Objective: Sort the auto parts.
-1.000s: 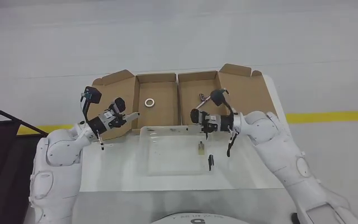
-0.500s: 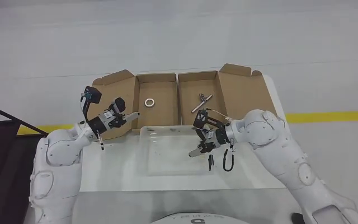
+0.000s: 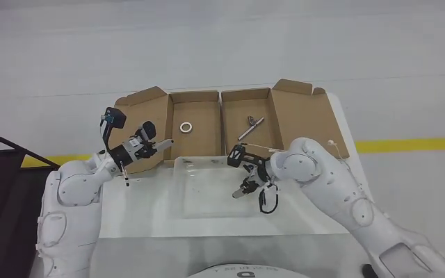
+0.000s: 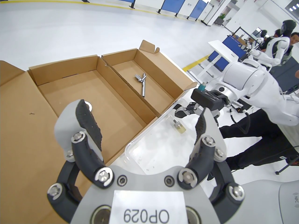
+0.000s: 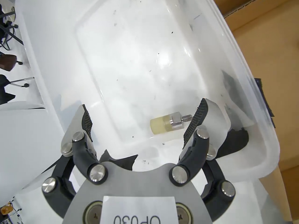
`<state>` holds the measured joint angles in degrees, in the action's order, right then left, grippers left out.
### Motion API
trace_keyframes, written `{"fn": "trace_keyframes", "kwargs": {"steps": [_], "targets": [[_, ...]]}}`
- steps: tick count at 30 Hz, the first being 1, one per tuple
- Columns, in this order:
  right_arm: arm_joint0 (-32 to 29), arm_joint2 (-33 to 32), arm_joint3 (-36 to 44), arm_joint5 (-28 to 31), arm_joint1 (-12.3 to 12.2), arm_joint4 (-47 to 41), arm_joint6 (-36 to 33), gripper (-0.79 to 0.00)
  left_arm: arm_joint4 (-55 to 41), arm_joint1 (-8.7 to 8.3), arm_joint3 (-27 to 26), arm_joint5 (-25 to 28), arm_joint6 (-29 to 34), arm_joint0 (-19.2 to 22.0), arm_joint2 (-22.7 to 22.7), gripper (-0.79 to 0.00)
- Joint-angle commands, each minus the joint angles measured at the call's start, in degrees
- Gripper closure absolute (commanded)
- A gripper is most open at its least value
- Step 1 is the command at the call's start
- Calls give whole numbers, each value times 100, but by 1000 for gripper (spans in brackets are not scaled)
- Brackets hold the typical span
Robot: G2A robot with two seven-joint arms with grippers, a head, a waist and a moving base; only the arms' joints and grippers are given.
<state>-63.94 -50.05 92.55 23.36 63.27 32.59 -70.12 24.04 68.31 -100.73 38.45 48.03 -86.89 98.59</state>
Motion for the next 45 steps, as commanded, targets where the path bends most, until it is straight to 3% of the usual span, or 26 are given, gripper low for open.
{"fn": "trace_keyframes", "kwargs": {"steps": [1,8,19,30,34,39,45], "targets": [[60,87,-50,-33,14,29,-33,-785,0,0,0,0,0,0,0,-785],[244,334,-248,-81,68,-72,-85,-785,0,0,0,0,0,0,0,-785],[586,515,-635,58,181,-1068,98,-785,0,0,0,0,0,0,0,-785],[642,652,-668,-175,147,-609,-99,-785,0,0,0,0,0,0,0,-785],[655,735,-681,-272,148,-537,-194,-736,0,0,0,0,0,0,0,-785],[715,862,-743,-393,172,-473,-254,-785,0,0,0,0,0,0,0,-785],[853,972,-921,-510,253,-608,42,-785,0,0,0,0,0,0,0,-785]]}}
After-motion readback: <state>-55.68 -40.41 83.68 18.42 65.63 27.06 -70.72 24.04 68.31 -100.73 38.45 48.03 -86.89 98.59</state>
